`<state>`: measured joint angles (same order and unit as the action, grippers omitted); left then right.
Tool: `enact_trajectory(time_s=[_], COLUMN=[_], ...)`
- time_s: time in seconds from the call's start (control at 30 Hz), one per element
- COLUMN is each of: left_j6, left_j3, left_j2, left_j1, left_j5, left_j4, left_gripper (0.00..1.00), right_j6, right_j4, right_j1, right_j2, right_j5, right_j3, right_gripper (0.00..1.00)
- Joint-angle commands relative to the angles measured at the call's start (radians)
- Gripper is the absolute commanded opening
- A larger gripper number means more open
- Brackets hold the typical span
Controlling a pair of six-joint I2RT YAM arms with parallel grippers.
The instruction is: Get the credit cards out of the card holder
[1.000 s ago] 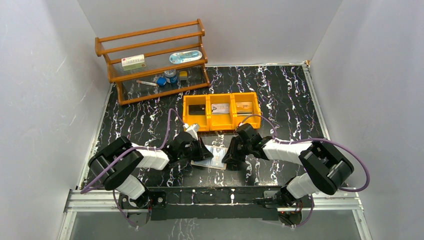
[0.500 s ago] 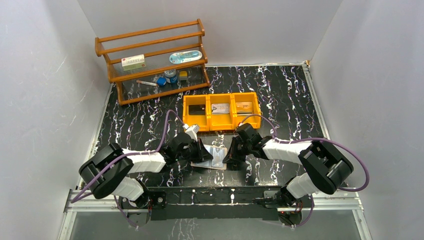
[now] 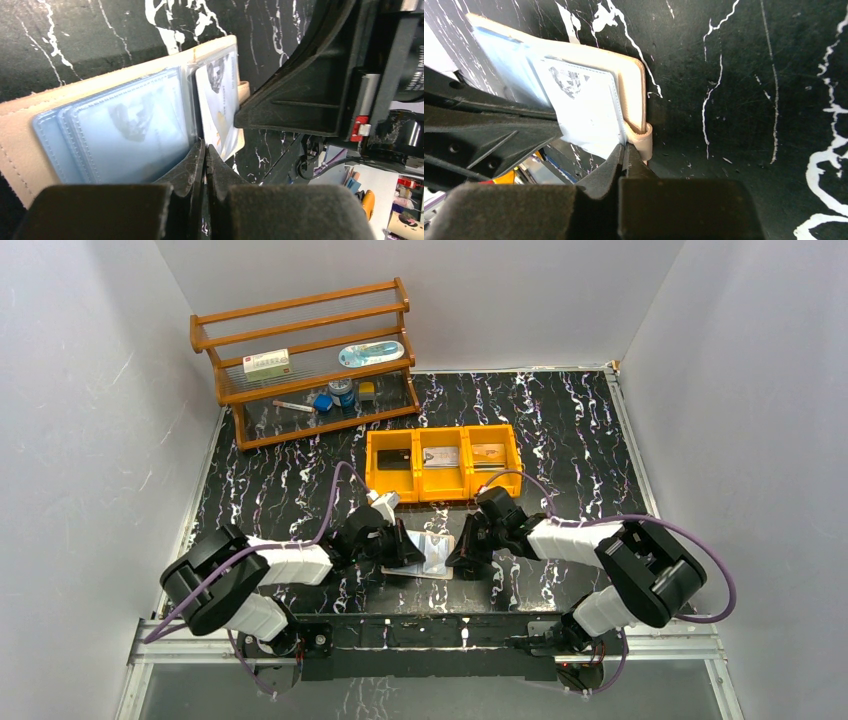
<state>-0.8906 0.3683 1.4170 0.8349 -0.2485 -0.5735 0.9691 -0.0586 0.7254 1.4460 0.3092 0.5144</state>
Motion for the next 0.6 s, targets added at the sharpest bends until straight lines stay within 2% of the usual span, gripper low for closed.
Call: enact_trajectory(time_s=[0.0, 0.1, 0.23, 0.4, 0.57], left_j6=[-0.030, -0.065, -0.099, -0.110, -0.090], left_j3=[0.011, -0.004, -0.011, 0.006, 0.015], left_j2=[0.059, 0.094, 0.136, 0.171, 0.180], left_j1=[0.013, 0.013, 0.013, 0.015, 0.017], left_j5=[-0.108, -0.135, -0.166, -0.218, -0.233], left_j4=[-0.087, -0.150, -0.236, -0.303, -0.303], left_gripper=[0.03, 0.09, 0.12, 0.11, 0.07], right_j6=[-0.023, -0.021, -0.014, -0.013, -0.021], right_j4=[0.000, -0.002, -0.027, -0.037, -0.032], right_j1=[-0.006, -0.007, -0.007, -0.007, -0.006], right_j2=[0.051, 0.069, 0.087, 0.096, 0.099], right_j5=[-0.077, -0.066, -0.050, -0.038, -0.035], right_j3=[-0.014, -0.007, -0.012, -0.014, -0.008], right_gripper=[0.00, 0.00, 0.00, 0.00, 0.00])
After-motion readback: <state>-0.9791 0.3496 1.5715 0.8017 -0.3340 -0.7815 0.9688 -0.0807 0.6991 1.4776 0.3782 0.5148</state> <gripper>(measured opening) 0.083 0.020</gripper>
